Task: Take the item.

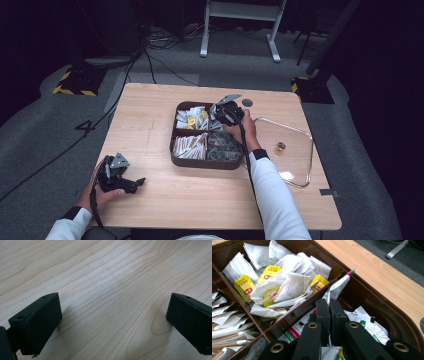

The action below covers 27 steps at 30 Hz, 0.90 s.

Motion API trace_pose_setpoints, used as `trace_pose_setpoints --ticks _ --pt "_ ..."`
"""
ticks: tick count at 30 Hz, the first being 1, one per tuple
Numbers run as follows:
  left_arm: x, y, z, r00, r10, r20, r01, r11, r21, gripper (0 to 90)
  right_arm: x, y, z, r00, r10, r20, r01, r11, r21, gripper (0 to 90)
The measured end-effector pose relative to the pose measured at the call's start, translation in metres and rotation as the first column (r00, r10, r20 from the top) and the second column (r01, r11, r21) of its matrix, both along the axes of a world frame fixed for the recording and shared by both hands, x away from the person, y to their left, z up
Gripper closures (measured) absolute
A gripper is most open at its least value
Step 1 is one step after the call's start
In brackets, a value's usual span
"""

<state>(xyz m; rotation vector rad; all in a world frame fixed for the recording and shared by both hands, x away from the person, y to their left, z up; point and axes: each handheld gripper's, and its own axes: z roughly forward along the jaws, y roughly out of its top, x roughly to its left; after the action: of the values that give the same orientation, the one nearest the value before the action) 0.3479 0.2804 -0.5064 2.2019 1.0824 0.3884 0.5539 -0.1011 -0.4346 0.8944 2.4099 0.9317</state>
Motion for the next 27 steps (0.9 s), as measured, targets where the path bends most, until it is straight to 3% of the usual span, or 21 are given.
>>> trace_pose_setpoints --ticks 16,27 --pt "0.0 0.0 0.0 1.0 0.0 0.0 0.0 1.0 -0.001 0.5 -0.009 -0.016 0.01 0.9994 0.015 0.03 -0.016 0.999 0.046 88.8" --pt "0.0 0.0 0.0 1.0 0.0 0.0 0.0 1.0 0.0 0.5 -0.025 -0.028 0.026 0.997 0.038 0.068 -0.043 0.996 0.075 88.9"
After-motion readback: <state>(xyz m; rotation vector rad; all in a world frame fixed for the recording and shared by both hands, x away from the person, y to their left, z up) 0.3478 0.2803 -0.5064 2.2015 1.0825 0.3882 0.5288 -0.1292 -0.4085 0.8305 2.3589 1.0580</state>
